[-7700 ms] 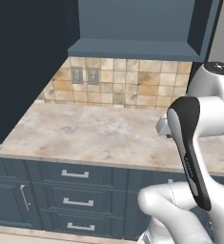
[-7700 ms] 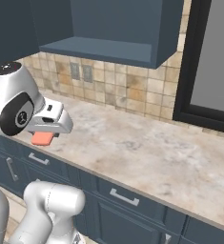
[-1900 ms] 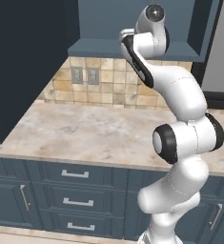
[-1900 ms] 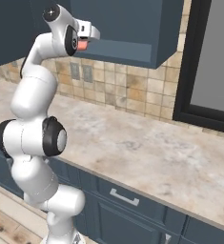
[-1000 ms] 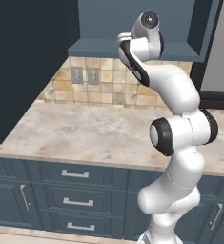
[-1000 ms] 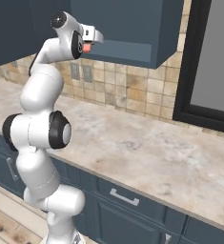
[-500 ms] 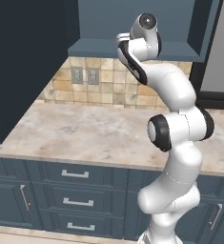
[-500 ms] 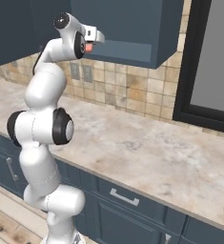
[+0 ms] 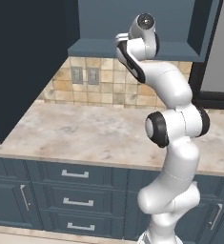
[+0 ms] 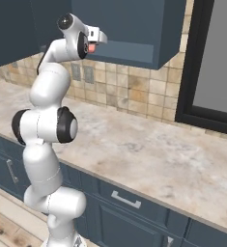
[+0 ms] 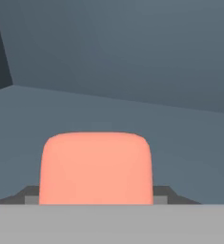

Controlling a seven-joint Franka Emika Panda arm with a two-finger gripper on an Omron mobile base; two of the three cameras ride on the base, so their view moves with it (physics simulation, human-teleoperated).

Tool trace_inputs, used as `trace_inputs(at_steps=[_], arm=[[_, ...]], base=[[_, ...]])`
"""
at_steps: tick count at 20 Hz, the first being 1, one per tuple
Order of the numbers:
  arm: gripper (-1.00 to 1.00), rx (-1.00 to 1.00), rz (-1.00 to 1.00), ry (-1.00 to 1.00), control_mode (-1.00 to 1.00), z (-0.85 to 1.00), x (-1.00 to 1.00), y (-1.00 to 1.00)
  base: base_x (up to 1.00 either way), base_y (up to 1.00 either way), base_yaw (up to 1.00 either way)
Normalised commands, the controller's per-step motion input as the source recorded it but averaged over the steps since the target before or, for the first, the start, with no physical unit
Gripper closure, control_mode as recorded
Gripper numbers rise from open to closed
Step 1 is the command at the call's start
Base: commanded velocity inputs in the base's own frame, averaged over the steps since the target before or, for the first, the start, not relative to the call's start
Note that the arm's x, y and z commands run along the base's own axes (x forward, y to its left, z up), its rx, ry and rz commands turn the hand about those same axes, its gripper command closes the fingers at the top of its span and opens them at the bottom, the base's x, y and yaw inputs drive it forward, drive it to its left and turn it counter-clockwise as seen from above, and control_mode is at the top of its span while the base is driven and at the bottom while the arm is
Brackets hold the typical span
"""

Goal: Pick up the bar soap and bar soap from the sink, and place them back in the cabinet, and close the cabinet door.

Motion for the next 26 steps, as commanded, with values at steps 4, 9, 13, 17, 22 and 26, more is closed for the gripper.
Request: trace_inputs(at_steps=[4, 9, 13, 17, 22, 26], arm=[[1.0, 0.0, 0.0, 0.0, -1.0, -0.11, 0.17, 0.0], [1.0, 0.0, 0.0, 0.0, -1.0, -0.14, 0.17, 0.0], [1.0, 0.0, 0.0, 0.0, -1.0, -0.08, 0.19, 0.0], [1.0, 0.0, 0.0, 0.0, -1.0, -0.01, 0.24, 0.0], [1.0, 0.0, 0.0, 0.0, -1.0, -0.01, 0.22, 0.0], [-1.0, 0.0, 0.0, 0.0, -1.0, 0.0, 0.03, 0.0]], base=[[0.0, 0.0, 0.0], [0.0, 0.0, 0.0], [0.0, 0.0, 0.0], [0.0, 0.0, 0.0], [0.0, 0.0, 0.0], [0.0, 0.0, 0.0]])
